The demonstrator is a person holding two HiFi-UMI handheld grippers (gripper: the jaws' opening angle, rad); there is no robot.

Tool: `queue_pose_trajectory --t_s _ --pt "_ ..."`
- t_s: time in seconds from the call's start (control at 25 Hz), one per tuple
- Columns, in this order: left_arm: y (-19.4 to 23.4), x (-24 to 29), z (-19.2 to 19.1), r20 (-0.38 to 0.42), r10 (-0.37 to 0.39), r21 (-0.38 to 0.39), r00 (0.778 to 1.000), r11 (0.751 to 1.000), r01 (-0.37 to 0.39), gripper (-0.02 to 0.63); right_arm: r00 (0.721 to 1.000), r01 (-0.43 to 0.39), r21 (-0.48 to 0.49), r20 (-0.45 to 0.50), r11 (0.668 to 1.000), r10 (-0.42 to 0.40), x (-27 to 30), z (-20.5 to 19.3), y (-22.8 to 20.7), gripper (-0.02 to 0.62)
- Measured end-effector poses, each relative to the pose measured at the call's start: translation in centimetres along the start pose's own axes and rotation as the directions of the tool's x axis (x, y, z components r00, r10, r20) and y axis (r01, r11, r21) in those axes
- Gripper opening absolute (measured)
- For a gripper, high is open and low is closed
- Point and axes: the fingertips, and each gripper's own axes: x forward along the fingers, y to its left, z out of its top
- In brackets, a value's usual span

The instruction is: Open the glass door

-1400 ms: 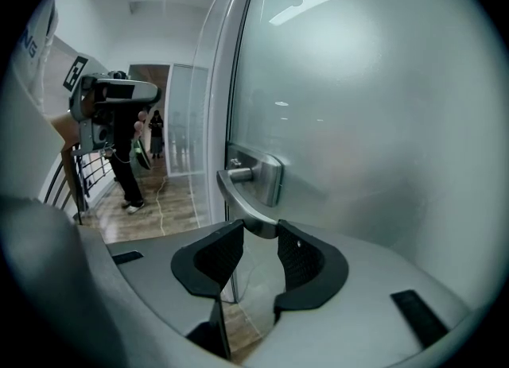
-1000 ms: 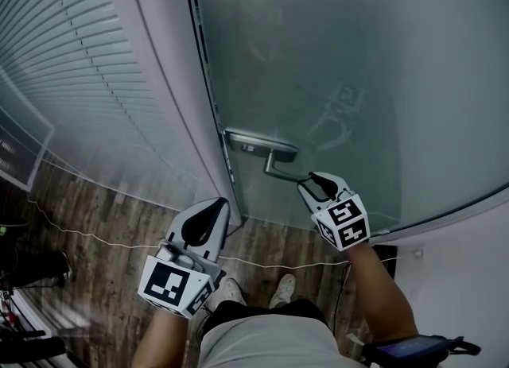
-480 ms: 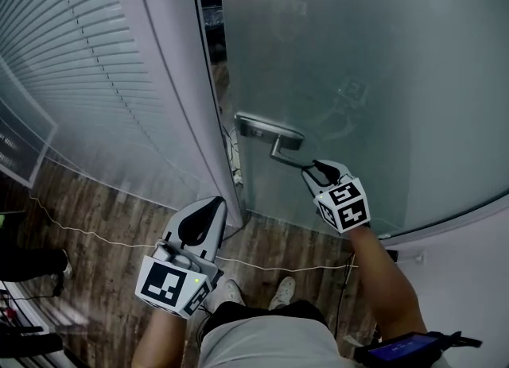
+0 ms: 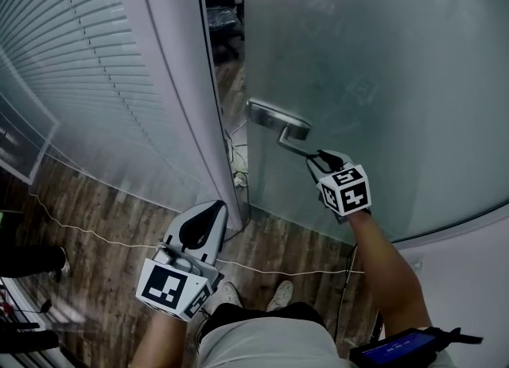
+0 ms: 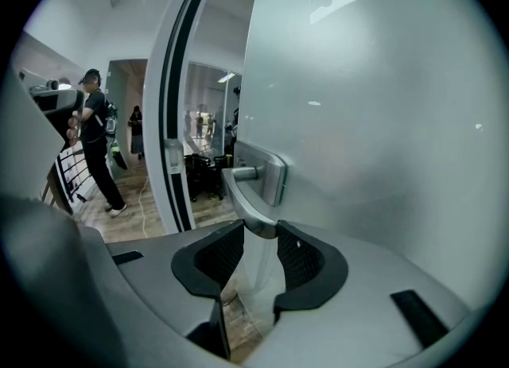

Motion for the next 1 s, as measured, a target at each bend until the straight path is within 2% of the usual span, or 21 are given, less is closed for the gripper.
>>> queue_pose_trajectory --t_s 0.4,0.6,1.0 --pt "-0.1 -1.9 1.3 0.006 0.014 -0.017 1.000 1.000 -0.014 0.000 0.998 0.057 0.021 0.002 0.998 -0.057 0.4 2.5 -2.2 0.135" --pt "-0.4 -0.1 -0.4 -0.004 0.032 -0.014 0.999 0.999 -0.032 0.000 0.997 0.070 0.016 0.021 0.997 -0.070 2.1 1.2 -4.7 0.132" --pt "-0.7 0.9 -1.2 -0.017 0.035 -0.002 0.999 0.999 -0.035 0.000 0.991 0.117 0.005 0.057 0.993 -0.117 2.7 2.0 -6.2 0.132"
